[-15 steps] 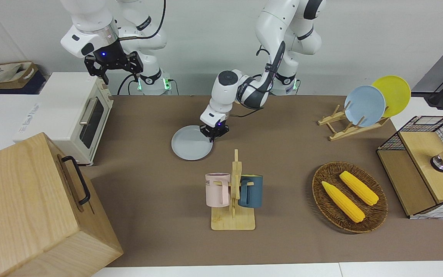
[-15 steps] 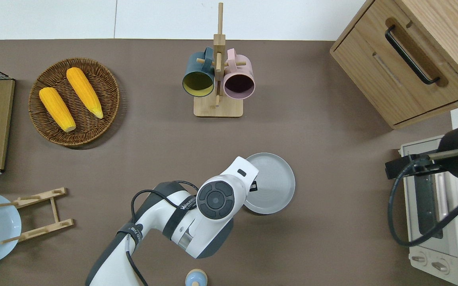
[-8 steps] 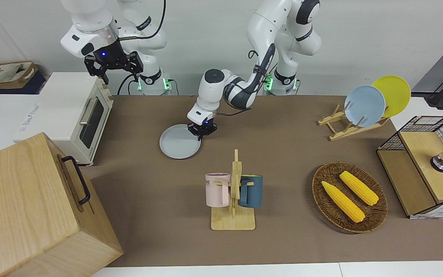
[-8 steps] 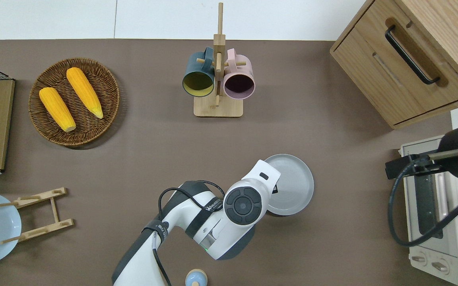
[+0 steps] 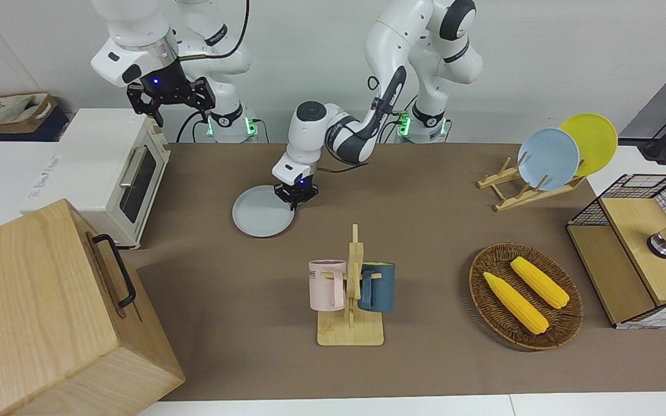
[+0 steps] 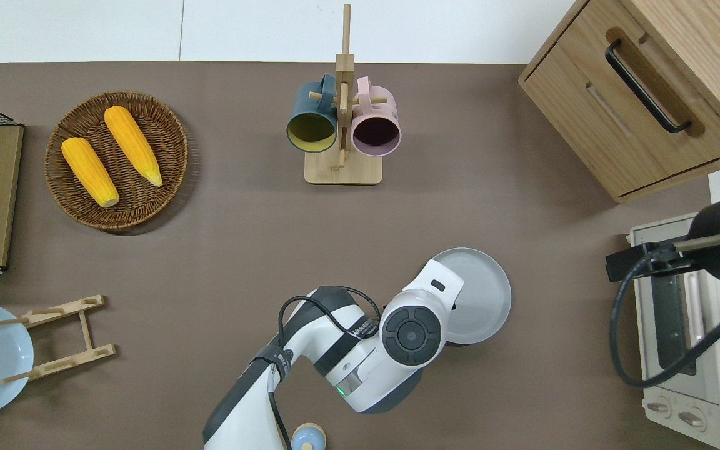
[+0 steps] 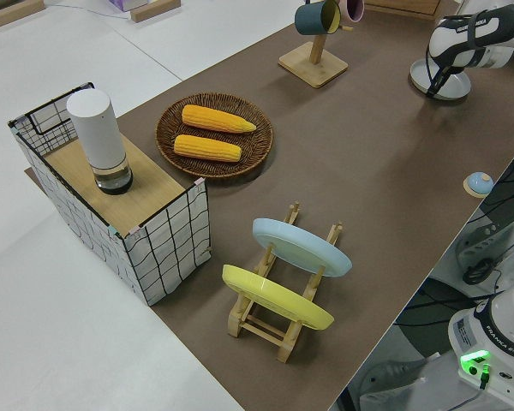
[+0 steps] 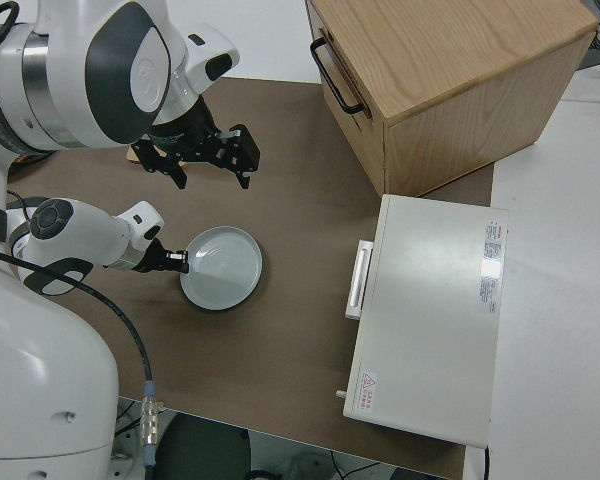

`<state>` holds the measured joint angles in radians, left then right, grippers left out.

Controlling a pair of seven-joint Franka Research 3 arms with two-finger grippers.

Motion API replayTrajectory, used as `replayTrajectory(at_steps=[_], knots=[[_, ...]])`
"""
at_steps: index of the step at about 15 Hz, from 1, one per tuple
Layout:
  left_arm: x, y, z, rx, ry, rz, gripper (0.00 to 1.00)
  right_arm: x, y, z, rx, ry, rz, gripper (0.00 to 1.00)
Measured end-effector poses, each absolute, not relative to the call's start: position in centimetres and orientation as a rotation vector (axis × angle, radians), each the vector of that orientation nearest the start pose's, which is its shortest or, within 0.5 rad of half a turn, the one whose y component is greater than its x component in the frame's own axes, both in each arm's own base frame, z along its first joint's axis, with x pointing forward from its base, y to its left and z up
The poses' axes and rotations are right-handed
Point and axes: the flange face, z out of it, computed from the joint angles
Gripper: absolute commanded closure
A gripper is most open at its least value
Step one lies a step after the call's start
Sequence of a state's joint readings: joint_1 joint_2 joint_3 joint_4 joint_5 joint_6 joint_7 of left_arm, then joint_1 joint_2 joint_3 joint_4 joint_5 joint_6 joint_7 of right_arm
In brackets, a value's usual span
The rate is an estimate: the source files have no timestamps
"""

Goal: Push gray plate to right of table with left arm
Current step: 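Continue pushing the gray plate toward the toaster oven side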

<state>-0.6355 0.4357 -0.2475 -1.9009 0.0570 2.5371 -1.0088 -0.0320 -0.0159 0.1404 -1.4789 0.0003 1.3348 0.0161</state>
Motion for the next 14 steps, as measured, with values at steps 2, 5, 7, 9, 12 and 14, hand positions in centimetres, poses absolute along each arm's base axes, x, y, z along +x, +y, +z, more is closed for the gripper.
replayTrajectory(at_steps=[2,5,7,9,12,14], knots=[[42.03,-49.7,29.76,-3.345,-0.194,-0.123,0.4,52.08,5.74,65.62,-3.142,-0.145,0.201,0.017],[42.12,-49.92,29.45,-3.346,-0.196,-0.119,0.01,52.08,5.74,65.62,-3.142,-0.145,0.201,0.017],[42.24,-50.28,29.58,-3.352,-0.195,-0.123,0.01,52.08,5.74,65.62,-3.142,-0.145,0.201,0.017],[42.34,-50.39,29.49,-3.353,-0.197,-0.122,0.01,52.08,5.74,65.62,-3.142,-0.145,0.201,0.017],[42.49,-50.43,29.5,-3.354,-0.199,-0.124,0.01,52.08,5.74,65.62,-3.142,-0.145,0.201,0.017],[42.77,-50.29,29.54,-3.353,-0.205,-0.129,0.01,52.08,5.74,65.62,-3.142,-0.145,0.201,0.017]])
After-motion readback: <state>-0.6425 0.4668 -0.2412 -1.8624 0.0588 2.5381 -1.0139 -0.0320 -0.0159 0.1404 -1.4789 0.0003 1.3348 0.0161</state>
